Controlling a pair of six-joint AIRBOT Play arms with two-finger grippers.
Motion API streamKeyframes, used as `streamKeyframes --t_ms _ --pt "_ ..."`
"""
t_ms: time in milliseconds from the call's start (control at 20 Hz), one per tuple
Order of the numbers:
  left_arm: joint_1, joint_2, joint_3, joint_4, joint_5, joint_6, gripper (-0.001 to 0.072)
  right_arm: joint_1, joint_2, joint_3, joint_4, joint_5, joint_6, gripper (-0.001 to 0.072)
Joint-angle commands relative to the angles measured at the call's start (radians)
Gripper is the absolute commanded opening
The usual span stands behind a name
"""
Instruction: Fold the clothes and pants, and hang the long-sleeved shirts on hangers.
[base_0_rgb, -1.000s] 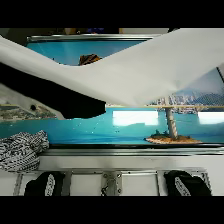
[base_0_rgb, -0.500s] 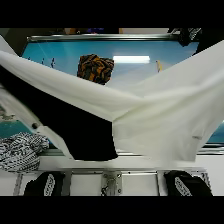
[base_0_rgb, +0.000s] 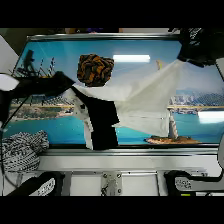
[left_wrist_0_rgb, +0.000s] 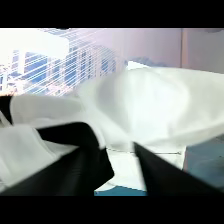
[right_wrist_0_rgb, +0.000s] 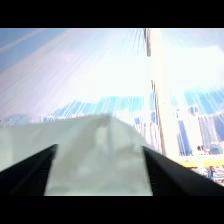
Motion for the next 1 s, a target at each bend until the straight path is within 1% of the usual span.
streamKeyframes --t_ms 0,100,200,300,350,500,550,600,700,750,800,950 --pt "-0.053 -0.233 0.144 0.044 0.088 -0.026 0.0675 -0.003 -0.099 0.002 0.044 -0.058 -0.007 0.0720" --pt "-0.002 -0.267 0.223 0.057 0.021 -0.023 0.0675 -0.001 -0.063 0.002 0.045 -0.099 -0.039 0.0720" --pt "0.054 -0.245 0.209 0.137 -0.020 -0.024 0.0675 0.018 -0.012 0.001 0.047 -0.080 -0.112 0.0720" --pt "0.102 -0.194 0.102 0.212 -0.047 -0.025 0.0675 0.060 0.030 0.001 0.047 -0.032 -0.200 0.0720" --pt "0.123 -0.169 0.031 0.210 -0.045 -0.024 0.0675 0.086 0.043 0.001 0.048 -0.018 -0.216 0.0720" --pt "0.154 -0.114 -0.176 0.196 0.004 -0.024 0.0675 0.168 0.064 0.001 0.048 -0.016 -0.215 0.0720" --pt "0.155 -0.113 -0.216 0.165 0.013 -0.022 0.0675 0.191 0.064 0.001 0.047 -0.016 -0.215 0.0720" --pt "0.155 -0.113 -0.247 0.107 0.028 0.001 0.0675 0.208 0.064 0.001 0.048 -0.015 -0.215 0.0720" --pt "0.154 -0.121 -0.274 -0.044 0.077 0.092 0.0675 0.224 0.064 0.001 0.048 -0.006 -0.215 0.0720" --pt "0.154 -0.134 -0.271 -0.120 0.097 0.123 0.0675 0.224 0.064 0.000 0.048 0.011 -0.215 0.0720" --pt "0.154 -0.154 -0.256 -0.163 0.107 0.140 0.0675 0.222 0.064 -0.001 0.047 0.038 -0.216 0.0720" --pt "0.153 -0.249 -0.145 -0.163 0.088 0.141 0.0675 0.206 0.080 -0.052 0.047 0.105 -0.215 0.0720"
